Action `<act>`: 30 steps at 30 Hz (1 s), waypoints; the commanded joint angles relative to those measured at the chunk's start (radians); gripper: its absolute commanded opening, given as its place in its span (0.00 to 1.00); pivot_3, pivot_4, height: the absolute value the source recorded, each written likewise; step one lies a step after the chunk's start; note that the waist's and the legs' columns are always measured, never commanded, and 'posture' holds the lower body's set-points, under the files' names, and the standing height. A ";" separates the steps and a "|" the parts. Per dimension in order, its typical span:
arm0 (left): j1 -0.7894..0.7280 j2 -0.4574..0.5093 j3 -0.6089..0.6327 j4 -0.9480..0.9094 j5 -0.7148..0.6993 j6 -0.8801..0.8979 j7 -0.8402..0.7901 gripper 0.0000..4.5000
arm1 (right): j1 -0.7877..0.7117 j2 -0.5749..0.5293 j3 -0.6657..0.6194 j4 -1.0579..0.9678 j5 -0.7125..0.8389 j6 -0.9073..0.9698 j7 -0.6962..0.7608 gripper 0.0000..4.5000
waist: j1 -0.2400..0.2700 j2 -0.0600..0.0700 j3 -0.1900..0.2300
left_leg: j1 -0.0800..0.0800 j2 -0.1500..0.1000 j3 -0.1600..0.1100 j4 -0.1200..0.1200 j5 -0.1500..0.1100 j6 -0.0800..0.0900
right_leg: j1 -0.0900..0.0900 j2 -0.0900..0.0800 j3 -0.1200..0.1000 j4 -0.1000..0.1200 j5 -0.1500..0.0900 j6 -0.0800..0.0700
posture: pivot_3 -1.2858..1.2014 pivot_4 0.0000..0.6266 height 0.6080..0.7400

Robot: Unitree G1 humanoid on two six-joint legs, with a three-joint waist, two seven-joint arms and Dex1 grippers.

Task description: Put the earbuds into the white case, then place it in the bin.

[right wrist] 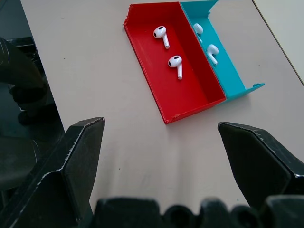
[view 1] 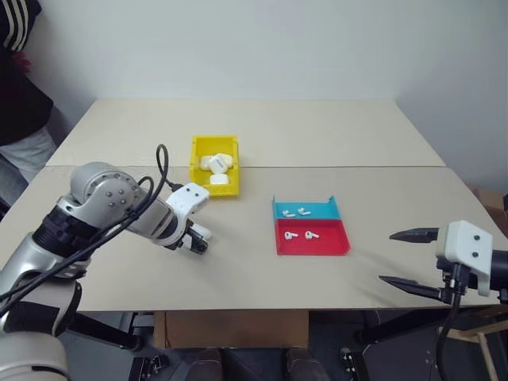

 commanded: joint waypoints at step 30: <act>0.016 -0.084 -0.051 0.038 0.306 0.003 -0.220 0.96 | 0.073 0.028 -0.071 -0.094 -0.026 0.036 -0.057 1.00 | 0.000 0.000 0.000 | 0.000 0.000 0.000 0.000 0.000 0.000 | 0.001 0.000 0.000 0.000 0.000 0.001 | 0.52 0.24 1.00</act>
